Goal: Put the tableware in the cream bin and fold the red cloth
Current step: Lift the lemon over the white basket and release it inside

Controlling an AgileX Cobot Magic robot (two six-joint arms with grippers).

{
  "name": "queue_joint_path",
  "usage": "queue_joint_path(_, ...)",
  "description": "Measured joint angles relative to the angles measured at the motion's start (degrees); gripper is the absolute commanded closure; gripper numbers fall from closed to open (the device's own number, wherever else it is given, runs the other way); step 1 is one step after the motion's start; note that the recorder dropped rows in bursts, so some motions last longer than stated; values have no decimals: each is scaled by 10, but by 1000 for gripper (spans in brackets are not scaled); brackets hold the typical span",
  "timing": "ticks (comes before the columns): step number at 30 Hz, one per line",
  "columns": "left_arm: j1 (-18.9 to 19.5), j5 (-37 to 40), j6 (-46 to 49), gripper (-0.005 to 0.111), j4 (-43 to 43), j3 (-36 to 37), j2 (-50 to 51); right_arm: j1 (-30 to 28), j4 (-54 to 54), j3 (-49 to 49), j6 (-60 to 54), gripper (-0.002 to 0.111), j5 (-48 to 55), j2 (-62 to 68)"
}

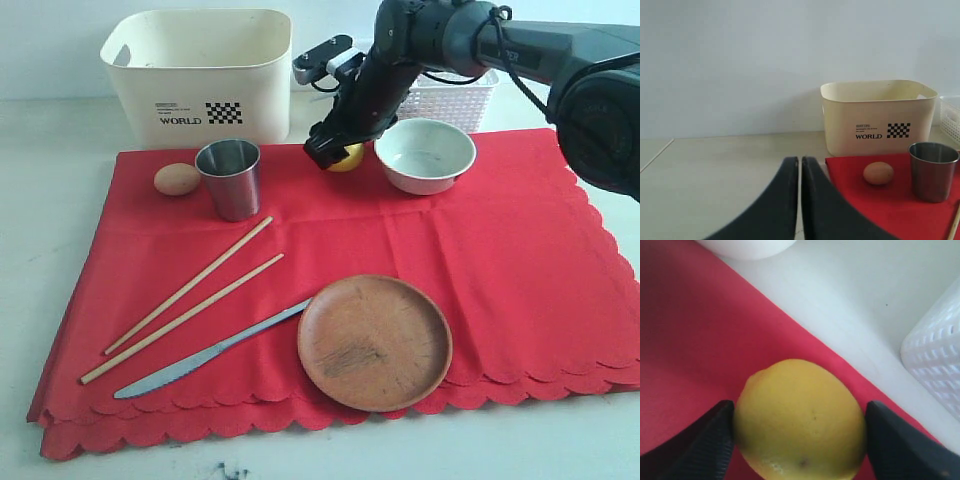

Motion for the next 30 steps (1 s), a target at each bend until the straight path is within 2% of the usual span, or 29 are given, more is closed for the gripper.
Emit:
queue_joint_path(7, 0, 0, 0, 102, 0, 0, 0, 0, 1, 0, -10, 84, -4, 1)
queue_joint_path(13, 0, 0, 0, 102, 0, 0, 0, 0, 3, 0, -10, 108, -4, 1)
queue_joint_path(30, 0, 0, 0, 102, 0, 0, 0, -1, 7, 0, 26, 108, 45, -109)
